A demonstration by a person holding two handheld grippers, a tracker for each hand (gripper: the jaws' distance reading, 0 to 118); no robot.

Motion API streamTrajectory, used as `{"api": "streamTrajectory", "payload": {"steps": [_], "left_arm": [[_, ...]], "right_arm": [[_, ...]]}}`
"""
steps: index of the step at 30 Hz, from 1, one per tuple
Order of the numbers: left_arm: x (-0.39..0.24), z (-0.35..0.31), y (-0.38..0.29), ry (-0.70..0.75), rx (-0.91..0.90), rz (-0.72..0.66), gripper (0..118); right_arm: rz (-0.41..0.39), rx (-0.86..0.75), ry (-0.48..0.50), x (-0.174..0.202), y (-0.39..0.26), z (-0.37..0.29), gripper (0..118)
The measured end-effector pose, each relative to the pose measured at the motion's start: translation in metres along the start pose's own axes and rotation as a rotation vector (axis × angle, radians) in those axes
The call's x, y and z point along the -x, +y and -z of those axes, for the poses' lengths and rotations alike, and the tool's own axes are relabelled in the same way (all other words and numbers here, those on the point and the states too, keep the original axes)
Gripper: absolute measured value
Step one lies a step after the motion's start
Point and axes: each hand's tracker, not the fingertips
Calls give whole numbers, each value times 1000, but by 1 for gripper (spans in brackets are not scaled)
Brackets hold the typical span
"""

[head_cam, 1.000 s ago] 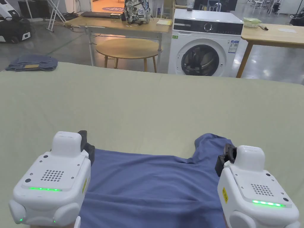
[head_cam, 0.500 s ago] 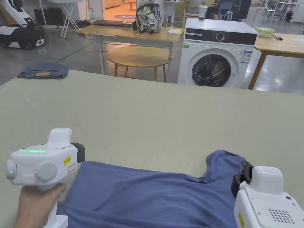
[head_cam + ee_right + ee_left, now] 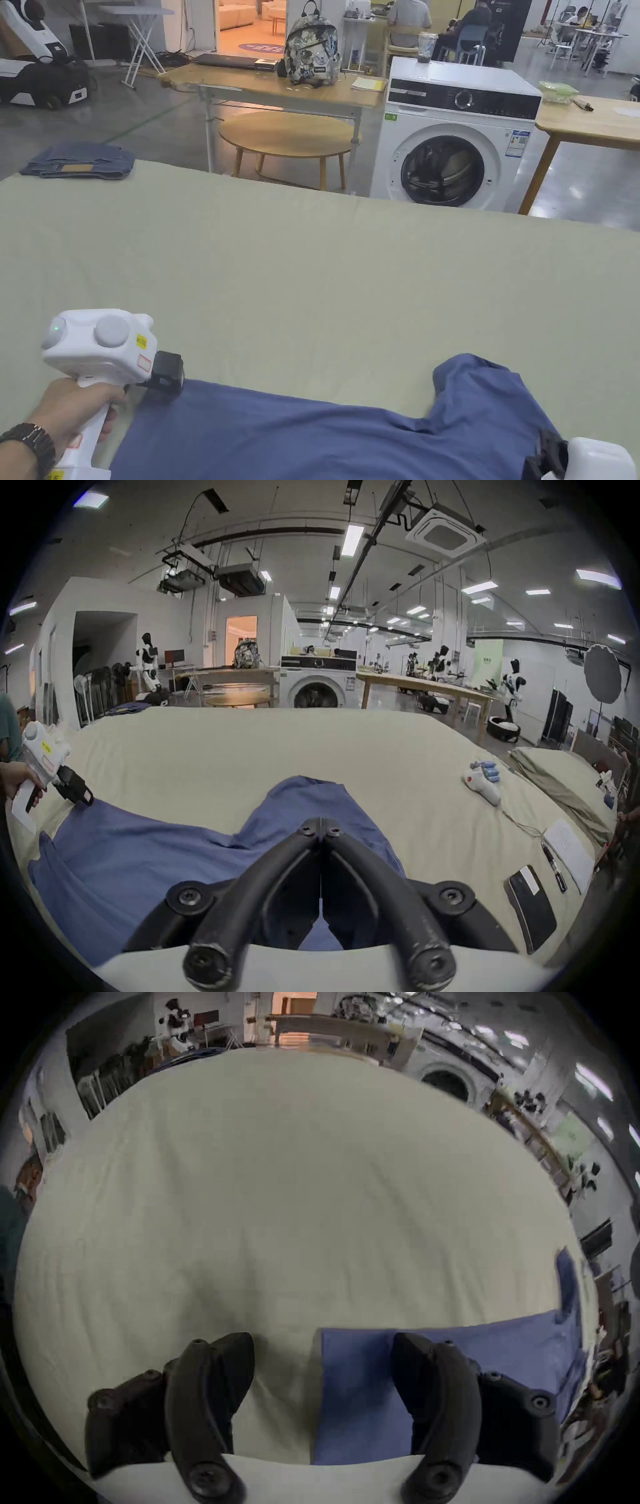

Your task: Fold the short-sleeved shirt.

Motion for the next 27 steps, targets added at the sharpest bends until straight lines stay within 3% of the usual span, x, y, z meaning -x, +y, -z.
{"api": "streamTrajectory", "payload": {"steps": [3,7,12,16,18,19,20,22,27], "left_arm": [[-16,-5,-3,87,-63,95,60],[-15,-3,-3,86,-103,192,0],[-9,-14,-8,24,-124,159,0],[-6,-28,-12,-14,-172,145,0],[-8,-35,-14,-13,-194,151,0],[-8,-40,-16,-23,-210,149,0],[-7,-43,-17,-31,-219,144,0],[-9,-49,-21,-33,-235,136,0],[-8,-57,-29,-44,-267,120,0]], "right_arm": [[1,22,-11,-5,-2,4,0],[14,54,-19,-11,-5,9,0],[17,92,-21,-23,5,24,0],[30,219,38,-47,30,59,10],[34,309,55,-58,42,85,37],[26,352,66,-64,49,101,59],[25,381,77,-68,52,114,70],[-21,477,95,-74,58,150,73],[-25,655,64,-83,48,210,74]]}}
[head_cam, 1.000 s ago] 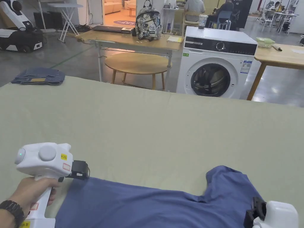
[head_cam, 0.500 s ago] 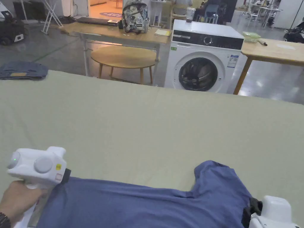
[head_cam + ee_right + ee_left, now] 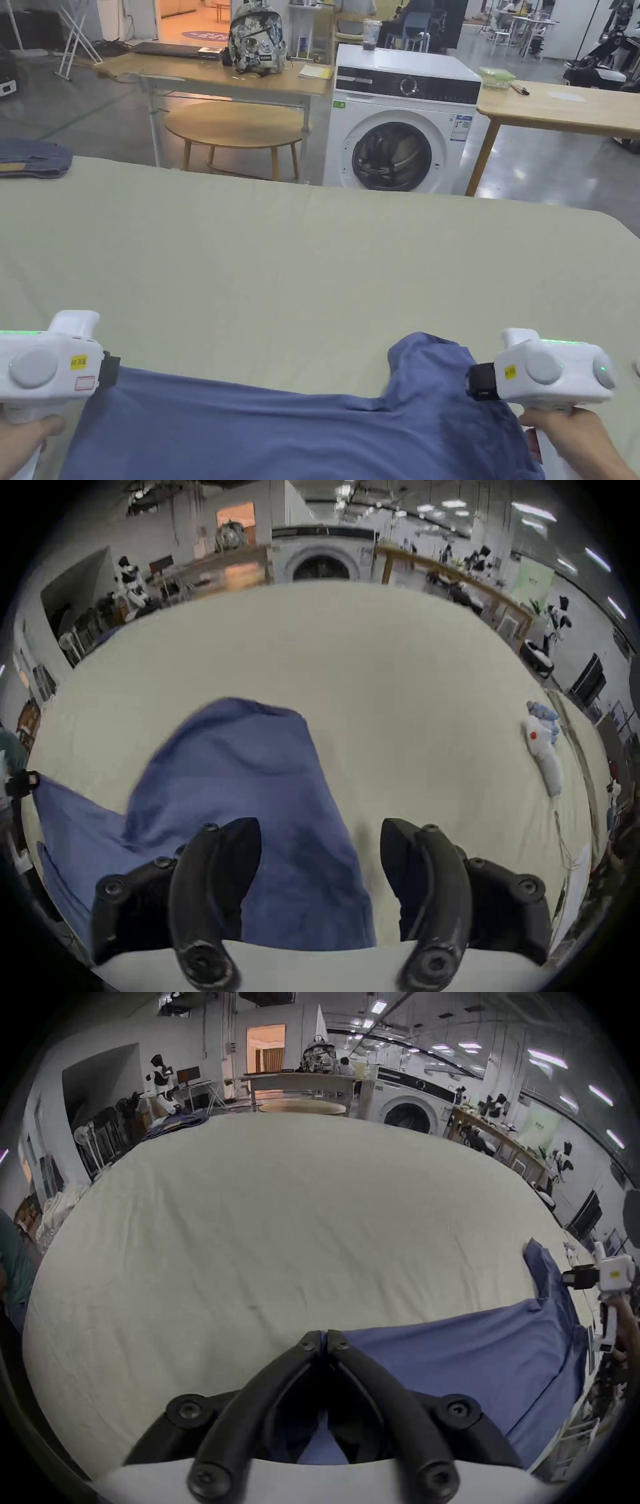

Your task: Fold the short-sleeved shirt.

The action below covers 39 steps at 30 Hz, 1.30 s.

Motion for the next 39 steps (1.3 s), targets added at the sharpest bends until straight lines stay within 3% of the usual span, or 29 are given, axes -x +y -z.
{"api": "streamTrajectory", "payload": {"steps": [4,6,9,14,21,23,26,31,39], "left_arm": [[0,-4,-5,-6,-10,-18,0],[0,-6,-7,-5,-9,-21,0],[0,-7,-8,-4,-13,-19,0],[0,-15,-10,-5,-23,-30,0],[1,-46,-16,-22,-82,-34,0],[3,-61,-22,-26,-112,-43,0],[6,-82,-35,-31,-143,-45,0],[13,-111,-60,-56,-178,-64,0],[17,-153,-110,-84,-200,-50,0]], "right_arm": [[21,111,40,-3,-1,35,72],[12,70,29,0,-3,32,63],[-33,45,19,4,-4,22,0],[-21,24,59,-8,-8,3,0],[11,-144,76,-2,-33,-73,0],[-13,-209,106,-1,-47,-99,0],[-46,-250,75,1,-69,-131,0],[-46,-305,78,0,-112,-179,0],[-60,-326,65,-23,-174,-208,0]]}}
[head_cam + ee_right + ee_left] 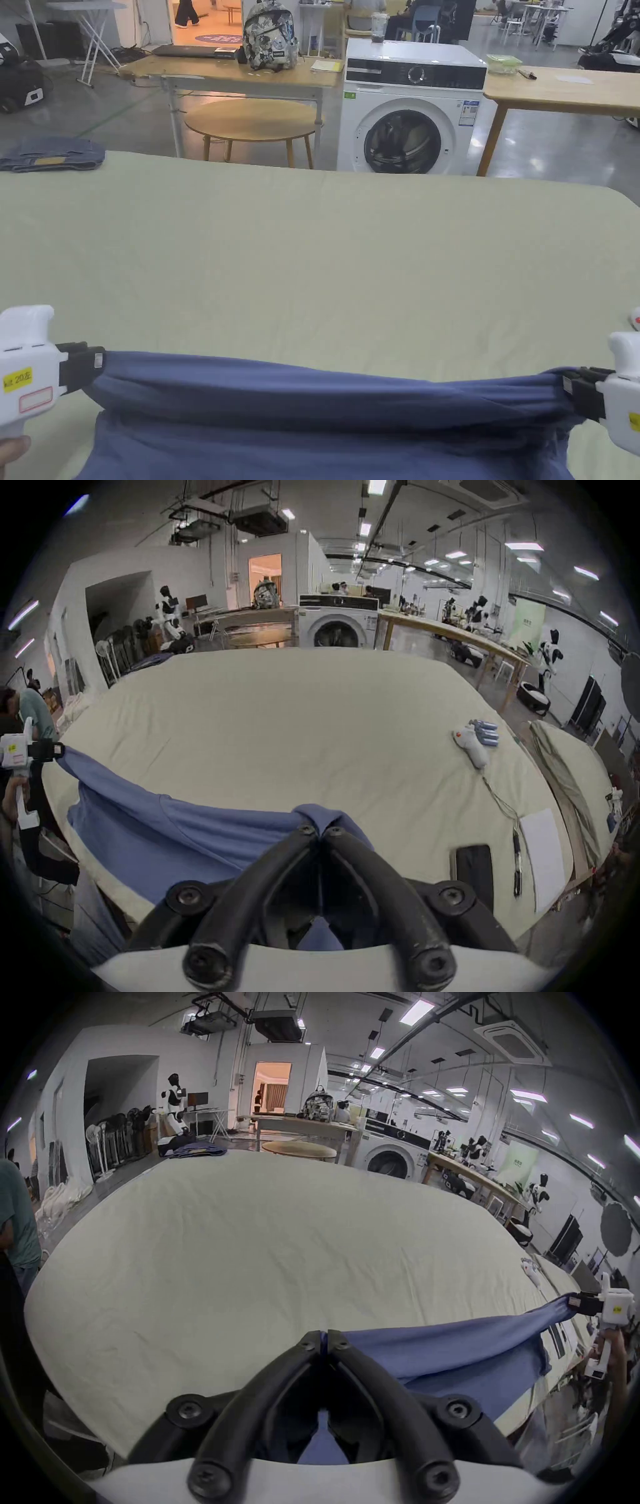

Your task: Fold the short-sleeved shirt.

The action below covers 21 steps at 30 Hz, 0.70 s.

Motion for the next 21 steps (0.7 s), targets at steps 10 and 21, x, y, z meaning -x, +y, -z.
{"api": "streamTrajectory", "payload": {"steps": [10,21], "left_arm": [[3,-10,-76,58,143,62,0],[9,22,-116,120,295,61,0]], "right_arm": [[-21,178,-47,13,-85,-11,0],[-67,301,-80,16,-129,36,0]]}}
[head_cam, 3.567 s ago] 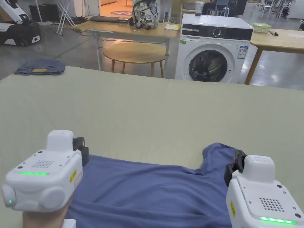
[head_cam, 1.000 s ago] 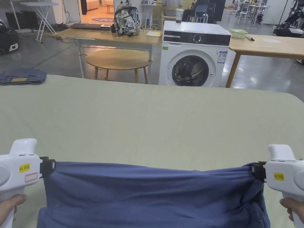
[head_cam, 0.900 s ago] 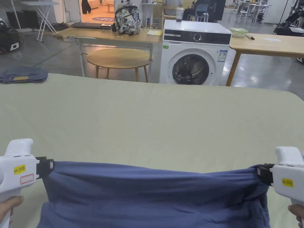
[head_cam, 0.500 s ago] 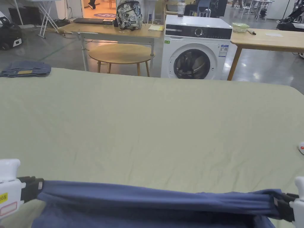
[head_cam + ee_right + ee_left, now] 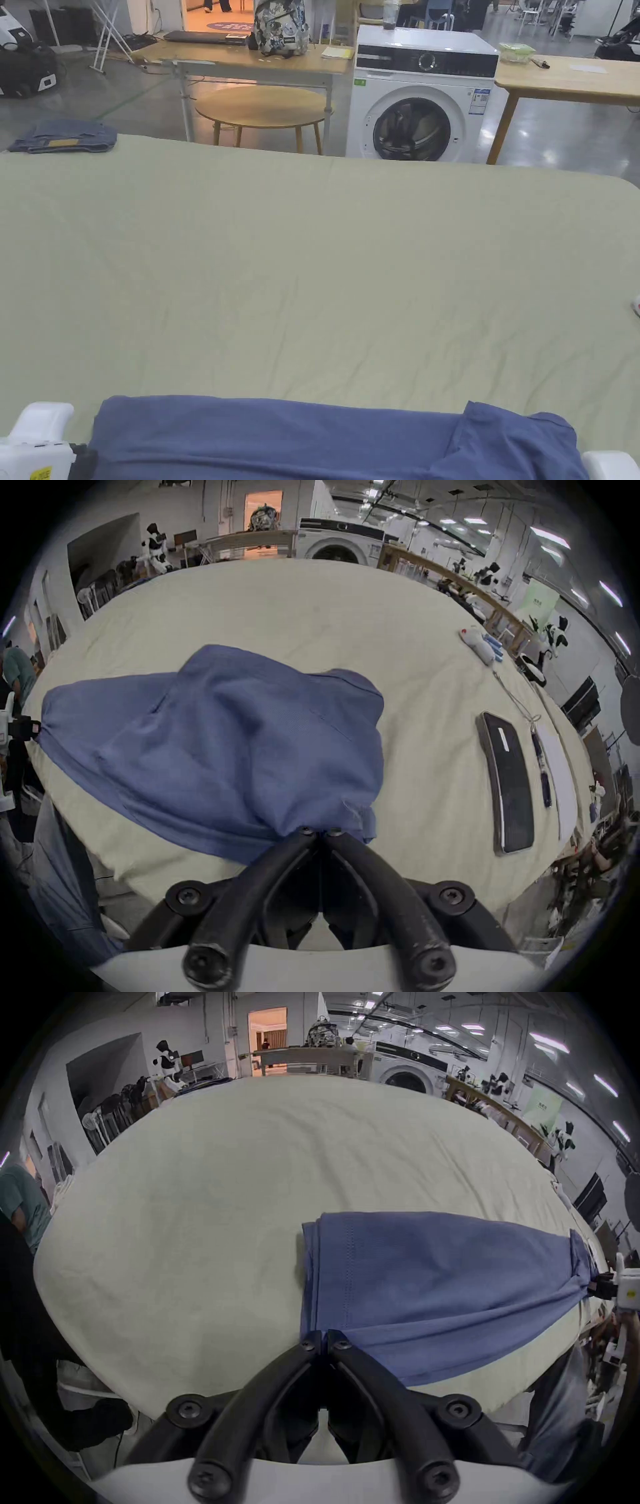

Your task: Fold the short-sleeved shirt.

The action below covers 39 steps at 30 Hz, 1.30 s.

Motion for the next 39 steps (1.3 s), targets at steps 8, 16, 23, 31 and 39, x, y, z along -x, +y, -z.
{"api": "streamTrajectory", "payload": {"steps": [8,16,23,31,39], "left_arm": [[-5,-17,12,16,-21,-12,46],[-29,-61,52,-12,-374,-30,58],[-72,-73,75,-8,-628,6,58],[-99,-73,86,49,-832,-13,32],[-113,-78,88,83,-913,25,0]], "right_arm": [[-26,-7,-101,1,19,-21,81],[11,-283,-180,17,59,-68,81],[102,-530,-148,57,75,-78,81],[195,-837,-79,93,89,-92,71],[205,-941,-74,118,102,-94,0]]}}
